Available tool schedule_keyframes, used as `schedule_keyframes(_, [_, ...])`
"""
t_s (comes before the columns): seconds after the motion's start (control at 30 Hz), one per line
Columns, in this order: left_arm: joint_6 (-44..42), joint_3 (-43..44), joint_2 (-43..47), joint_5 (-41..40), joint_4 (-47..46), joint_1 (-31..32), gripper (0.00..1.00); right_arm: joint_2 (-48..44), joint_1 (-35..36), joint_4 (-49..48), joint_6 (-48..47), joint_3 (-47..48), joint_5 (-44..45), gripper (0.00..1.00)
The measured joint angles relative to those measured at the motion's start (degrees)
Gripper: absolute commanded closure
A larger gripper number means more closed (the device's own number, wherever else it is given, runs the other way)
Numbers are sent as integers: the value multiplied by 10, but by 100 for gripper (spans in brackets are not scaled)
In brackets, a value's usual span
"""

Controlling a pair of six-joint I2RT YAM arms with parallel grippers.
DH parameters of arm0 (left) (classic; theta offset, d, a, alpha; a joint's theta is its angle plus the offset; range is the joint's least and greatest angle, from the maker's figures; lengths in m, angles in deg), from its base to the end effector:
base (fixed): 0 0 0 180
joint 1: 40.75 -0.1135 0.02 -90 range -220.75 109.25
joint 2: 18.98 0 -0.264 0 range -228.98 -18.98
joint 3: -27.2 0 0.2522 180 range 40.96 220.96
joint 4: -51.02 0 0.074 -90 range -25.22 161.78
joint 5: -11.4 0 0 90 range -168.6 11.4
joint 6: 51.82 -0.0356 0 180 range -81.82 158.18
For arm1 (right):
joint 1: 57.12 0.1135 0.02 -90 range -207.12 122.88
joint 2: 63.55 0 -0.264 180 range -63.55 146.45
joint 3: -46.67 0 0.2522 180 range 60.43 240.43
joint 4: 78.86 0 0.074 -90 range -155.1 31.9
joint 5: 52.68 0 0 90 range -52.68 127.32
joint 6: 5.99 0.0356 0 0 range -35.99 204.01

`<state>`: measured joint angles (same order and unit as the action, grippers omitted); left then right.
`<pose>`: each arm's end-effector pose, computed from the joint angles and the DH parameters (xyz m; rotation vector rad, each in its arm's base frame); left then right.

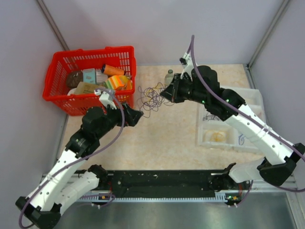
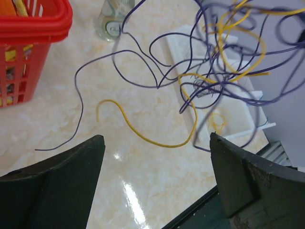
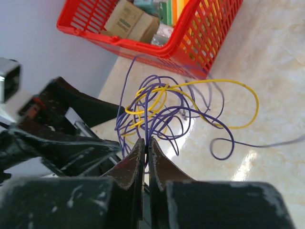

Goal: Untangle the cables

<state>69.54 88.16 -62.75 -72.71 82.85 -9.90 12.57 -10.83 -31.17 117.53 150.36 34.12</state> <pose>0.1494 -0.0935 0.3430 0.0674 1.9104 -0.8462 0.1942 0.2060 0.4488 -0.2677 2.0325 0.9626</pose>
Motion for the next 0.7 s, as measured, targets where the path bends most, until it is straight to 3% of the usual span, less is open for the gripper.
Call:
schedule_keyframes(0.07, [0,6,23,-11,0,0,6,3,0,-1,-1,2,-4,90])
schedule_keyframes(0.13, [-1,14,35,-17,0,0,7,13,0,0,-4,-6,-8,89])
schedule_keyframes(0.17, [-1,17,39,-19,0,0,9,19,-2,-2,-7,-16,-11,89])
schedule_keyframes(0.23, [-2,19,39,-21,0,0,14,34,-16,-3,-9,-50,-35,100])
schedule_keyframes(0.47, [6,32,-67,21,2,0,32,76,-60,-8,-14,-179,-113,100])
schedule_keyframes(0.53, [9,38,-131,57,-8,0,31,73,-59,-16,-9,-203,-133,100])
schedule_keyframes(0.7, [27,28,-200,143,-53,0,17,47,-59,-46,17,-236,-166,100])
